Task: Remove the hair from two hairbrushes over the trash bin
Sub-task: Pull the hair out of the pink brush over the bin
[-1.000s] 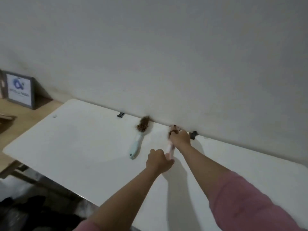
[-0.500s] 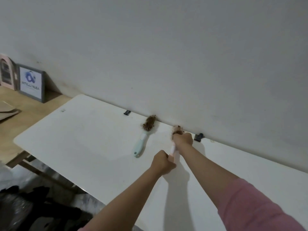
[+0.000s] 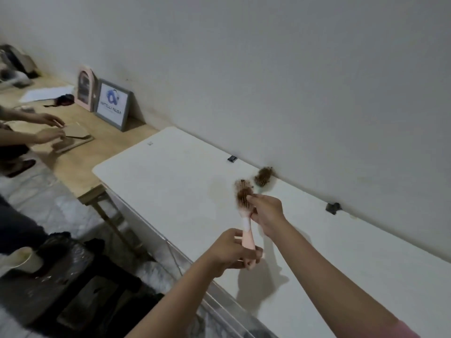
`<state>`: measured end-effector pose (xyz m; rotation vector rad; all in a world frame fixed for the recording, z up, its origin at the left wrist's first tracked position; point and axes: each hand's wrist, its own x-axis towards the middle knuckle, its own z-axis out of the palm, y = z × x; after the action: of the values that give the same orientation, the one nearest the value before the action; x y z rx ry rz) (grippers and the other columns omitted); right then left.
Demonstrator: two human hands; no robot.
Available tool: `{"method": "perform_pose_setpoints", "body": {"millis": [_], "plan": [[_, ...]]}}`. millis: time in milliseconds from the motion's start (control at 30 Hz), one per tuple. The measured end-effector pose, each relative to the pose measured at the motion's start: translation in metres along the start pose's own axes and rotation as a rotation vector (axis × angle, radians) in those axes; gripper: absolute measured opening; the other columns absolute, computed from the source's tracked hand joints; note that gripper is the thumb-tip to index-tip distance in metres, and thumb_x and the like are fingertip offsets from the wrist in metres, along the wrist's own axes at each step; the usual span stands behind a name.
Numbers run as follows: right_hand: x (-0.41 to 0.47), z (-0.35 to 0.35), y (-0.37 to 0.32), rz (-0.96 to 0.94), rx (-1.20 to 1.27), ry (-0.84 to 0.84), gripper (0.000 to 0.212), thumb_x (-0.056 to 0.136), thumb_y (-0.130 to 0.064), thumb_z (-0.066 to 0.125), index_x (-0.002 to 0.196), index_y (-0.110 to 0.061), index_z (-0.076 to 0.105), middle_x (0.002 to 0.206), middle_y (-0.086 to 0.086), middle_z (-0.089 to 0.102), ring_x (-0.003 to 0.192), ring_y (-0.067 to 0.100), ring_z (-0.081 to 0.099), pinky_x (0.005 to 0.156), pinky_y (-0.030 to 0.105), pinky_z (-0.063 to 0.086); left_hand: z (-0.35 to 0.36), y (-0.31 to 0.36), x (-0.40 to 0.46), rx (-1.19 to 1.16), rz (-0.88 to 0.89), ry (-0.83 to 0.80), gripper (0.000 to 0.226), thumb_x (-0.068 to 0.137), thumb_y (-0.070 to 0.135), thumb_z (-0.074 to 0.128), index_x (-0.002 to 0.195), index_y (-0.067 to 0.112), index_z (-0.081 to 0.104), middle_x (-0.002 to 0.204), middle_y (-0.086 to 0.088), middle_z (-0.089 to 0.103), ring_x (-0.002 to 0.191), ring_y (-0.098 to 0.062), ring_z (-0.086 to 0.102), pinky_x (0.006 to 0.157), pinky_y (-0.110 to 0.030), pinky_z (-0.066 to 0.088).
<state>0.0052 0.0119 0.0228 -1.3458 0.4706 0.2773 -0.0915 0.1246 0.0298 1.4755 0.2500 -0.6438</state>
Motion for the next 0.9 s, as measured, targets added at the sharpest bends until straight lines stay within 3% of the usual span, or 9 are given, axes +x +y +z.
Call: {"method": "perform_pose_setpoints", "body": {"millis": [67,200,300,367,500,567,700,800,900], "plan": [[-0.017,0.030,0.009,-0.001,-0.015,-0.069,0.003,0.086,-0.002,0.065,0.085,-0.004,0.064,0.091,0.014,0.067,0.085,0.024,0.065,0.090,0.042,0.054,-0.021,-0.010,-0.019,-0.047,0.004,0.035,0.050,0.076,-0.001,0.076,0.118,0.006,0.049,0.093,-0.010,0.074,0.073,-0.019,0.070,0.064,-0.029,0.056],[-0.041,0.099,0.040,-0.004,-0.112,-0.201,0.002,0.087,-0.003,0.065,0.086,-0.005,0.066,0.096,0.016,0.069,0.091,0.027,0.067,0.091,0.042,0.055,-0.071,-0.037,-0.056,-0.145,0.007,0.172,0.056,0.077,0.001,0.077,0.123,0.008,0.047,0.096,-0.013,0.072,0.071,-0.018,0.071,0.060,-0.028,0.056],[-0.055,0.148,0.067,0.017,-0.149,-0.285,0.024,0.085,-0.004,0.067,0.107,0.004,0.065,0.106,0.020,0.069,0.099,0.031,0.067,0.093,0.046,0.053,-0.107,-0.059,-0.082,-0.191,0.021,0.264,0.050,0.079,0.000,0.075,0.120,0.010,0.049,0.095,-0.014,0.069,0.072,-0.020,0.070,0.067,-0.034,0.059],[-0.063,0.178,0.089,0.035,-0.179,-0.352,0.028,0.085,-0.006,0.068,0.111,0.003,0.065,0.110,0.022,0.068,0.101,0.032,0.067,0.094,0.047,0.053,-0.129,-0.075,-0.100,-0.232,0.025,0.323,0.043,0.080,-0.002,0.073,0.115,0.010,0.051,0.097,-0.017,0.067,0.074,-0.022,0.070,0.075,-0.040,0.057],[-0.079,0.220,0.126,0.036,-0.250,-0.480,0.006,0.088,-0.007,0.064,0.090,-0.009,0.069,0.099,0.015,0.070,0.096,0.027,0.067,0.092,0.044,0.054,-0.161,-0.105,-0.127,-0.260,0.028,0.416,0.033,0.084,-0.002,0.069,0.110,0.009,0.051,0.096,-0.017,0.067,0.071,-0.020,0.070,0.066,-0.033,0.057],[-0.084,0.239,0.148,0.016,-0.267,-0.541,0.011,0.088,-0.006,0.062,0.084,-0.014,0.069,0.096,0.015,0.071,0.097,0.029,0.068,0.092,0.044,0.054,-0.173,-0.124,-0.137,-0.288,0.038,0.471,0.026,0.087,-0.002,0.064,0.105,0.009,0.050,0.086,-0.012,0.069,0.064,-0.016,0.069,0.060,-0.028,0.056],[-0.083,0.263,0.206,0.002,-0.304,-0.579,0.006,0.086,-0.013,0.067,0.091,-0.014,0.069,0.098,0.013,0.073,0.095,0.028,0.070,0.091,0.046,0.055,-0.188,-0.165,-0.144,-0.290,0.064,0.569,0.015,0.094,0.006,0.058,0.107,0.010,0.052,0.083,-0.006,0.070,0.065,-0.013,0.067,0.059,-0.027,0.056],[-0.076,0.271,0.250,-0.008,-0.317,-0.597,0.018,0.081,-0.019,0.072,0.097,-0.010,0.072,0.095,0.010,0.074,0.092,0.027,0.070,0.089,0.048,0.056,-0.197,-0.199,-0.140,-0.279,0.065,0.634,0.021,0.096,0.016,0.056,0.115,0.007,0.052,0.087,-0.003,0.072,0.067,-0.014,0.068,0.059,-0.026,0.055],[-0.068,0.273,0.285,-0.037,-0.316,-0.592,0.022,0.084,-0.013,0.070,0.104,-0.005,0.070,0.095,0.011,0.073,0.089,0.024,0.069,0.084,0.038,0.057,-0.204,-0.232,-0.128,-0.283,0.052,0.678,0.024,0.097,0.017,0.056,0.117,0.005,0.052,0.086,-0.004,0.072,0.063,-0.013,0.067,0.057,-0.025,0.055]]}}
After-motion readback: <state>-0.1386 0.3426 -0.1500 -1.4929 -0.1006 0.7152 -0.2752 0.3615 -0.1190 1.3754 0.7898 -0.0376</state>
